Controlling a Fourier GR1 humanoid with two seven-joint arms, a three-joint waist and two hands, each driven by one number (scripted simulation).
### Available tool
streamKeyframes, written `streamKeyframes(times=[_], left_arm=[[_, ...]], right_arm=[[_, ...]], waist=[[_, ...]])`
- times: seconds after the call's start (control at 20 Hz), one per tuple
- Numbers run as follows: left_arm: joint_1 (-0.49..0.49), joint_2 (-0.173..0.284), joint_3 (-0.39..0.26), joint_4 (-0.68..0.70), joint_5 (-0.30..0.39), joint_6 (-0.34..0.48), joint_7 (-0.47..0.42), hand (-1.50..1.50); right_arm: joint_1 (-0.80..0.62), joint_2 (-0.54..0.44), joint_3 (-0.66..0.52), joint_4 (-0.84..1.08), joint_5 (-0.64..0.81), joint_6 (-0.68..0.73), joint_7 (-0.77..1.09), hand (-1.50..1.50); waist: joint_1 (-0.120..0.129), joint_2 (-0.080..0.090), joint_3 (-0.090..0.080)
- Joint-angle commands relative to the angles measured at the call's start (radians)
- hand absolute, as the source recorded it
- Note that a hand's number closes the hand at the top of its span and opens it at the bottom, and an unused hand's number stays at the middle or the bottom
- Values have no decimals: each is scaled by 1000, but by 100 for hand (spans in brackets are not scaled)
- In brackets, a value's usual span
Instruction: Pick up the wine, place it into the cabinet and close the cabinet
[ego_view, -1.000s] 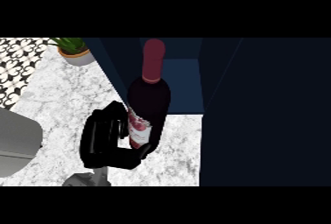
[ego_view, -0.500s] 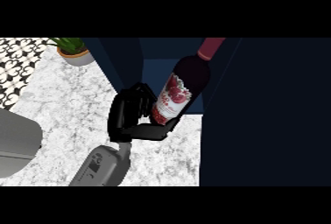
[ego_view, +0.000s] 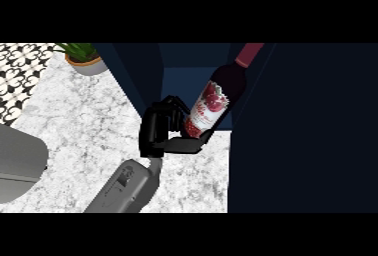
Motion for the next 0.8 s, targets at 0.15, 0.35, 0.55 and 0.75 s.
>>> streamKeyframes(times=[0.15,0.35,0.55,0.75], left_arm=[[-137,0,-13,213,124,39,-104,150],[-76,0,-78,226,169,42,-152,150],[-96,0,-41,362,222,-4,-241,150],[-47,0,-52,302,275,-26,-262,150]], right_arm=[[-34,2,5,-29,-1,-35,51,-150],[22,21,13,-10,20,-10,-9,-150],[-28,-29,-59,-31,-98,-16,74,-150],[70,48,75,-82,46,-12,19,-150]], waist=[[-5,1,0],[-2,0,0],[-7,2,0],[-5,0,0]])
